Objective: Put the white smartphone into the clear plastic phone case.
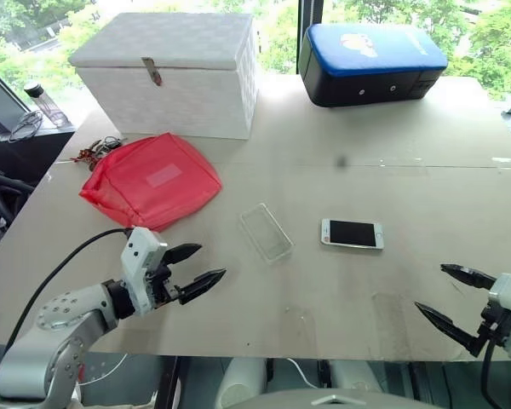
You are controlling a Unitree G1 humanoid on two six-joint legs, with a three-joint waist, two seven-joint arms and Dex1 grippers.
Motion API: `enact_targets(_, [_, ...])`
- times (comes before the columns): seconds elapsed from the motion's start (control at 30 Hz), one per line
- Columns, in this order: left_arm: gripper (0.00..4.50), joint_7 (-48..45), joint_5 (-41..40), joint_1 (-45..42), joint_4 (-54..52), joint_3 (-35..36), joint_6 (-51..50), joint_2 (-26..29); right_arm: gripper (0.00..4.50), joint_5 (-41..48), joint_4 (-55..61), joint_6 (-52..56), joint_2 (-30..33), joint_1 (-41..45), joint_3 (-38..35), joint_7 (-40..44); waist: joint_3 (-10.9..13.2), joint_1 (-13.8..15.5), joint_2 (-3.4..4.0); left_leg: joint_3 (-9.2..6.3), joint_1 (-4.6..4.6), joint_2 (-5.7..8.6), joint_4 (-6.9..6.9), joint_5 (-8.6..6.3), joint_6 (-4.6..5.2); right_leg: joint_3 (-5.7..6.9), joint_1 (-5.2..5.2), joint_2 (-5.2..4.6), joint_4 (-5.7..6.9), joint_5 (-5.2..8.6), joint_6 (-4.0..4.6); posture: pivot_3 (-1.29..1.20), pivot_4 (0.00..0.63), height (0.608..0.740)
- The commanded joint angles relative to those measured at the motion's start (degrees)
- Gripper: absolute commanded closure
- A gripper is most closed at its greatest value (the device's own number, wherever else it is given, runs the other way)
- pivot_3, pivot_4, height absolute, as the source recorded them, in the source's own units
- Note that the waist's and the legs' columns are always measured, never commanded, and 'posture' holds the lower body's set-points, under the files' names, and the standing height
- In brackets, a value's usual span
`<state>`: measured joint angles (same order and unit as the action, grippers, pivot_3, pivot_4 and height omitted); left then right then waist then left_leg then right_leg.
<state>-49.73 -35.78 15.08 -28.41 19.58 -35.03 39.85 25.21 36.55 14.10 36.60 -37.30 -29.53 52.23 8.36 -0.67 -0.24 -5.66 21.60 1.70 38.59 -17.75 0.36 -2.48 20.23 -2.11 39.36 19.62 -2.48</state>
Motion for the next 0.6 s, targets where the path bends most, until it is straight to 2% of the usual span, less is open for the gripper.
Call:
enact_targets(0.03, [0.06, 0.44, -1.49, -3.91, -0.39, -1.06, -0.97, 1.05, 0.00, -0.09, 2.29, -0.76, -1.11, 1.34, 1.78, -2.00, 0.00, 0.00, 0.00, 0.00, 0.00, 0.00, -0.01, 0.00, 0.00, 0.00, 0.00, 0.00, 0.00, 0.00, 0.00, 0.00, 0.150, 0.740])
enact_targets(0.13, [0.06, 1.59, 0.32, -12.56, -0.83, -5.19, 0.33, 1.00, 0.00, 1.13, 5.99, 1.55, -1.81, 6.08, 5.70, -5.52, 0.01, 0.43, -0.02, -0.19, 0.00, 0.00, 0.01, 0.01, -0.01, 0.19, -0.04, 0.01, 0.03, -0.02, 0.03, 0.00, 0.150, 0.740])
enact_targets(0.23, [0.06, -1.46, 2.10, -16.59, 1.33, -8.63, 1.93, 2.60, 0.00, 5.31, 8.87, 5.58, -1.46, 10.09, 7.26, -7.64, -0.07, -0.01, 0.13, -0.14, -0.05, 0.04, 0.01, 0.09, -0.17, 0.13, -0.09, 0.00, 0.03, -0.04, 0.04, 0.00, 0.150, 0.740])
enact_targets(0.37, [0.06, -14.51, 1.78, -22.50, 6.42, -15.41, 1.13, 10.09, 0.00, 10.69, 13.77, 9.78, 2.03, 11.99, 7.67, -6.99, -0.03, -0.26, 0.18, -0.14, 0.07, 0.02, -0.18, 0.15, -0.26, 0.12, 0.08, 0.10, -0.16, -0.04, 0.04, 0.00, 0.150, 0.740])
enact_targets(0.5, [0.06, -26.23, 13.70, -32.31, 19.80, -26.68, 16.94, 11.86, 0.00, 12.26, 16.34, 10.42, 6.38, 10.23, 7.58, -3.51, 0.00, 0.34, 0.20, -0.15, 0.16, 0.04, -0.16, 0.15, -0.26, 0.20, 0.08, 0.11, -0.28, -0.04, 0.04, 0.00, 0.150, 0.740])
enact_targets(0.6, [0.06, -31.02, 19.56, -39.49, 30.51, -32.01, 26.83, 8.81, 0.00, 10.81, 17.62, 9.31, 7.30, 8.64, 7.85, -2.98, 0.02, 0.23, 0.16, -0.19, 0.12, 0.06, -0.12, 0.14, -0.24, 0.31, -0.07, 0.13, -0.39, -0.04, 0.04, 0.00, 0.150, 0.740])
